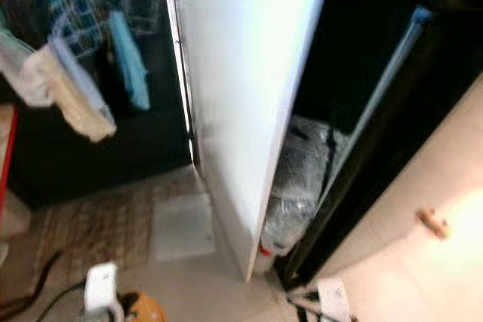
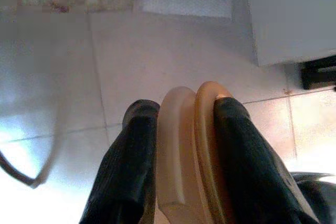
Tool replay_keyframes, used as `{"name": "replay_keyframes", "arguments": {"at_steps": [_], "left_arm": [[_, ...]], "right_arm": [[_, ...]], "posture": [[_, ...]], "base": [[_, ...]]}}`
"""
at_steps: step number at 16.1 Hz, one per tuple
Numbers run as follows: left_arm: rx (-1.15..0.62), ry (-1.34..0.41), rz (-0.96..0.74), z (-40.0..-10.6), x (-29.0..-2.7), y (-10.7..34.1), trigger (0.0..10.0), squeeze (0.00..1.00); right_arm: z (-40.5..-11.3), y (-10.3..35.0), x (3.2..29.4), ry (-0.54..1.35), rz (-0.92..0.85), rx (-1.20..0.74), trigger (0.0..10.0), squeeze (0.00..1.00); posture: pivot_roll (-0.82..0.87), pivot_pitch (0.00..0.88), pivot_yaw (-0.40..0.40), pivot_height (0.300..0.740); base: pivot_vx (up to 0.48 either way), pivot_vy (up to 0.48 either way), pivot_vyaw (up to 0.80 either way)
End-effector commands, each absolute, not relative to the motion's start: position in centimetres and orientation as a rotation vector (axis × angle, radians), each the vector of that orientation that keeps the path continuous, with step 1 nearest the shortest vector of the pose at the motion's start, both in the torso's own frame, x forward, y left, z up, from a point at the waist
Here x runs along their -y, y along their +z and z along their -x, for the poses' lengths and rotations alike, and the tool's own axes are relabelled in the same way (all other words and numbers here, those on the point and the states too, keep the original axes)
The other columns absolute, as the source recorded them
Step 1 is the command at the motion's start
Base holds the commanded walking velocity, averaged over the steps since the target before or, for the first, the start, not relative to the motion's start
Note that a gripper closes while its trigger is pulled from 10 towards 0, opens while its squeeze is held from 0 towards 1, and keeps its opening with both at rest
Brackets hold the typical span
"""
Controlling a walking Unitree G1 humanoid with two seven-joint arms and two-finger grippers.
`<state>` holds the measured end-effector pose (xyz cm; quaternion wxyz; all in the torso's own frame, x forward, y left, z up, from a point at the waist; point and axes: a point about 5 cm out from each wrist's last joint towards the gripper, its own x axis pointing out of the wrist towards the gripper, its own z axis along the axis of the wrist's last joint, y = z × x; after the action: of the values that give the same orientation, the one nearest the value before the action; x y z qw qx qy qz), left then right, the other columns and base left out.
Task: Restocking fridge
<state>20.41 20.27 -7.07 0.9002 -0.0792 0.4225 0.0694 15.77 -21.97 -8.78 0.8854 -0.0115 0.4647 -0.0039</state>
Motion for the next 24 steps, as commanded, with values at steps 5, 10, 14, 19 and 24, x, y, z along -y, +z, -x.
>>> {"name": "replay_keyframes", "arguments": {"at_steps": [5,10,14,19,24], "left_arm": [[-0.903,0.157,0.153,-19.9,-20.9,-7.3,10.0,0.0],[-0.895,0.156,0.15,-20.4,-21.1,-7.0,10.0,0.0],[-0.893,0.161,0.149,-20.8,-21.1,-6.8,10.0,0.0],[-0.87,0.17,0.159,-21.9,-21.2,-6.2,10.0,0.0],[-0.856,0.177,0.139,-22.3,-21.6,-5.8,10.0,0.0]], "right_arm": [[-16.0,-8.8,21.4,-0.005,0.007,-0.965,10.0,0.0],[-16.5,-8.7,21.2,-0.007,-0.002,-0.955,10.0,0.0],[-16.9,-8.5,21.1,-0.011,0.001,-0.942,10.0,0.0],[-17.8,-8.1,21.0,-0.02,0.002,-0.924,10.0,0.0],[-18.1,-8.1,20.8,-0.027,0.002,-0.931,10.0,0.0]], "posture": [[-0.08,0.007,-0.022,0.74],[-0.08,0.0,-0.015,0.74],[-0.08,0.0,-0.015,0.74],[-0.06,0.0,-0.023,0.74],[-0.04,0.0,-0.038,0.74]], "base": [[0.0,-0.109,-0.74],[0.0,0.0,-0.74],[0.0,0.0,-0.53],[0.0,0.0,0.0],[0.0,0.0,0.0]]}}
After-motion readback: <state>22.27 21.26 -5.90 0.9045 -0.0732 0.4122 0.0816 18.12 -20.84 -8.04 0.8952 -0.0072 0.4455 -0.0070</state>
